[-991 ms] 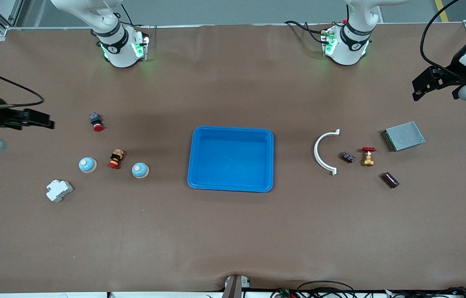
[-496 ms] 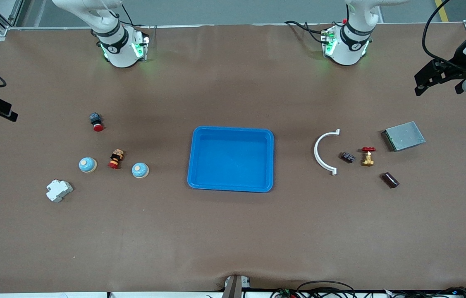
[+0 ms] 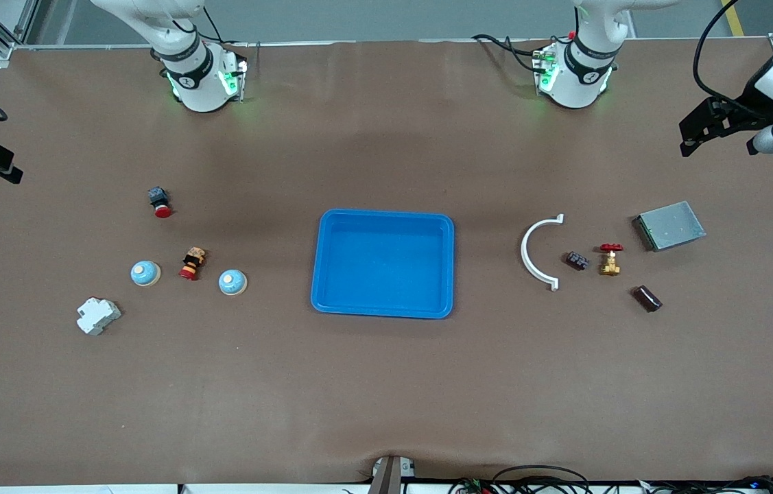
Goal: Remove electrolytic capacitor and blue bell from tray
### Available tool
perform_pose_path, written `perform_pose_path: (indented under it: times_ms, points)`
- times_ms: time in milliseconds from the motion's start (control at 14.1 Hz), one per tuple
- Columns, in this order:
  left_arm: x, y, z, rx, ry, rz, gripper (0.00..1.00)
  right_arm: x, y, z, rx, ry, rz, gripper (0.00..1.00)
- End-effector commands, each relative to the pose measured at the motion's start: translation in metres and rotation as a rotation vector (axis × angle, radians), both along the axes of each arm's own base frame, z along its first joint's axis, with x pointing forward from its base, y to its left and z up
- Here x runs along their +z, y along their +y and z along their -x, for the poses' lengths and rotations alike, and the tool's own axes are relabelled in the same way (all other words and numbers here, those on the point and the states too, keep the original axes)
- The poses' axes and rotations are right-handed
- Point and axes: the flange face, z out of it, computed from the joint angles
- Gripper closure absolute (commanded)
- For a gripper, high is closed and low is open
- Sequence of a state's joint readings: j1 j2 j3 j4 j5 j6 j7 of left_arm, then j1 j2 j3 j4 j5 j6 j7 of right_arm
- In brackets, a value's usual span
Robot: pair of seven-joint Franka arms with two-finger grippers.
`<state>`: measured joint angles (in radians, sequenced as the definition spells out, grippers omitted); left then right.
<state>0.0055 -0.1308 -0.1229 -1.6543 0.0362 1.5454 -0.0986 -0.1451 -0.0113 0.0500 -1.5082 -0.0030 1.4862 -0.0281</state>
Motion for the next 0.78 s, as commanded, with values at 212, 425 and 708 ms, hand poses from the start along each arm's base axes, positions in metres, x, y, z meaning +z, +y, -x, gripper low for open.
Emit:
perform_pose_path:
  times_ms: [212,425,708]
  points:
    - [0.0021,0.0000,0.0036,-0.011,-0.004,0.010,0.00,0.0106,0.0008,0.0145,-0.009,-0.009,-0.004,0.00]
    - [0.0023,0.0013,0.0033,-0.008,-0.005,0.012,0.00,0.0102,0.0028,0.0124,-0.003,-0.009,-0.002,0.00]
    - [0.0008,0.0003,0.0009,-0.010,-0.010,0.015,0.00,0.0087,0.0028,0.0112,-0.004,-0.008,-0.004,0.00]
